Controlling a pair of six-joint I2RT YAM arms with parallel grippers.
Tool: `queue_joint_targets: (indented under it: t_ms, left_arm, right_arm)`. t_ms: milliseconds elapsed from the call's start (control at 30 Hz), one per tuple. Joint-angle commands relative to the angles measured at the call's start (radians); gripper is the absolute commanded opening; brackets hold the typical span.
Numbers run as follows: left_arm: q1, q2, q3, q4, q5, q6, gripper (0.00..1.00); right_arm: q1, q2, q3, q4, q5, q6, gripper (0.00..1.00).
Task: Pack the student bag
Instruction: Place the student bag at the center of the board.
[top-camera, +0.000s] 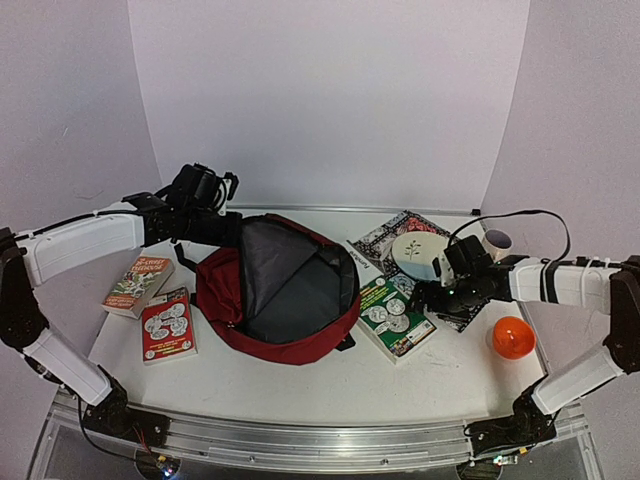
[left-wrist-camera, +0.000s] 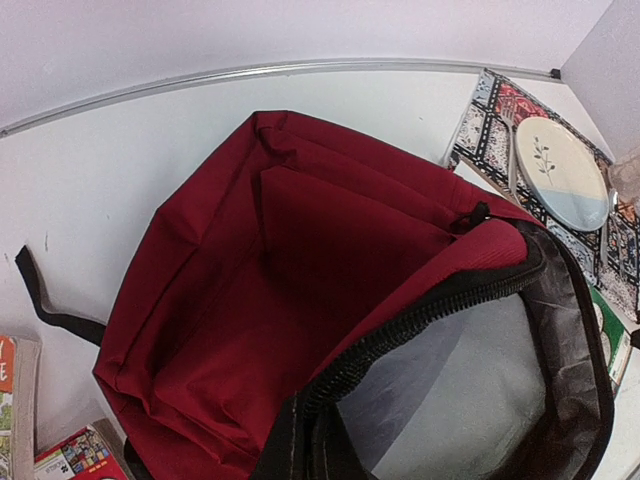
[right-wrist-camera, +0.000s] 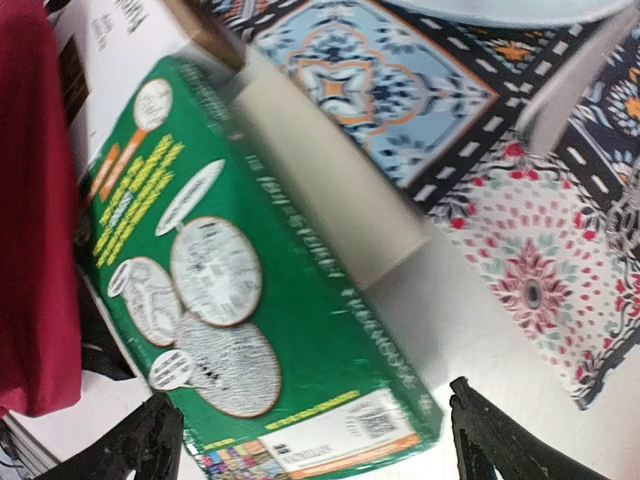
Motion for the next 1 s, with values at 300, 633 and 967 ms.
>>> queue_joint_targets:
  t_ms: [300,633,967]
  left_arm:
    - [0.112,0.125,0.025,0.044,-0.023,0.024,0.0]
    - [0.112,0.137,0.036,0.044,-0.022,0.041,0.0]
    - [0.116,0.171,0.045,0.041,-0.132,0.074,0.0]
  right_arm:
    - [-0.132,0.136,0.003,0.153,-0.262,-0.124,0.9]
    - [-0.132,0.366,0.184,0.135,-0.429,-0.259,0.87]
    - [-0.132,0.503,0.268,0.085,-0.515,-0.35,0.79]
